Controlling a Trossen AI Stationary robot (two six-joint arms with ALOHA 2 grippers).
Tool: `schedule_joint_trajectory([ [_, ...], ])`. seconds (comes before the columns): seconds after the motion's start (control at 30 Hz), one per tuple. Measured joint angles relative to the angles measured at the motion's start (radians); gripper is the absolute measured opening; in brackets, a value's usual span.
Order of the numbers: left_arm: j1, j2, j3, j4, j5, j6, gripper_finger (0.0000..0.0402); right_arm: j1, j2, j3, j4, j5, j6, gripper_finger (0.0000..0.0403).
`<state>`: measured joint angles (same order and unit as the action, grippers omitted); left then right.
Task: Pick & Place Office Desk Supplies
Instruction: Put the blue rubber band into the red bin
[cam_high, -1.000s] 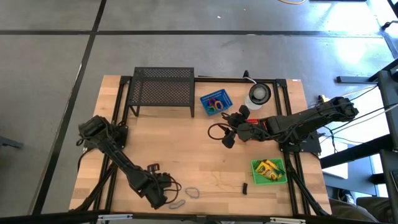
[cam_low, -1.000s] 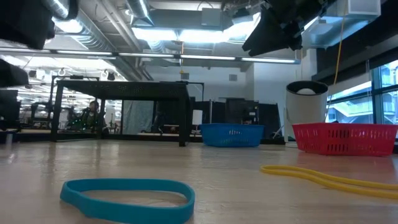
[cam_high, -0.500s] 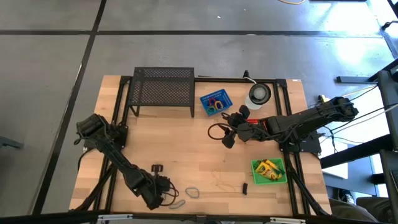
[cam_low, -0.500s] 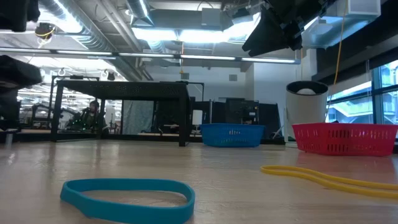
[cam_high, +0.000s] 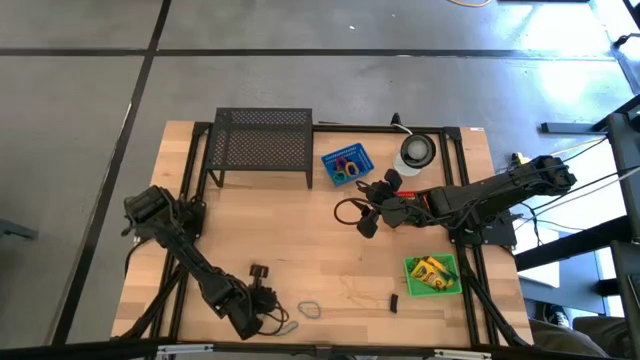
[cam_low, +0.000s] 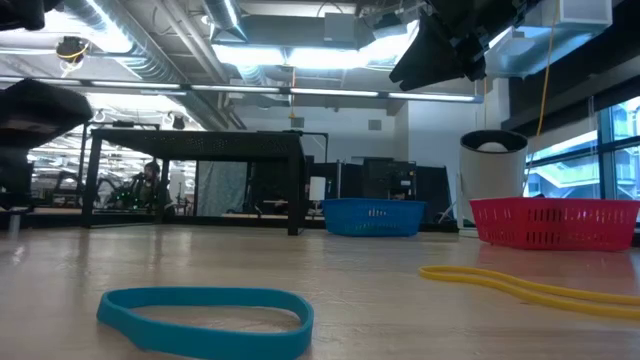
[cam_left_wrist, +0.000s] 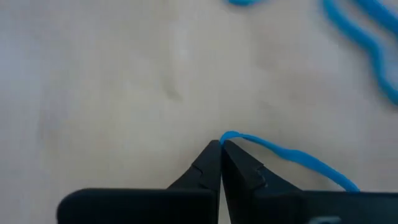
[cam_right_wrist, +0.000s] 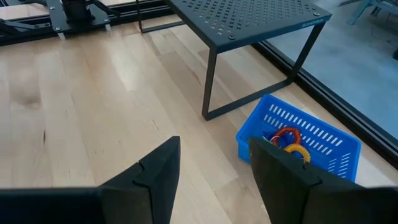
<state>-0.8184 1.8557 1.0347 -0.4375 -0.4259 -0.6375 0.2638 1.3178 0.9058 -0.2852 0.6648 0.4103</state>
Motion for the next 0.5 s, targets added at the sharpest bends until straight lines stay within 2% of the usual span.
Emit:
schedule_joint_trajectory([
  [0.3,-0.002,-0.055,-0.001,0.013,-0.39,0.149,0.0003,0.0,0.0,0.0,0.0,-0.001,0.017,0.0194],
  [0.4,0.0,-0.075,0.0,0.078,-0.512,0.227,0.0003,0.0,0.0,0.0,0.0,-0.013,0.023,0.0194],
  [0.5,0.008,-0.09,0.0,0.168,-0.585,0.326,0.0003,0.0,0.001,0.0,0.004,-0.044,0.027,0.0194],
])
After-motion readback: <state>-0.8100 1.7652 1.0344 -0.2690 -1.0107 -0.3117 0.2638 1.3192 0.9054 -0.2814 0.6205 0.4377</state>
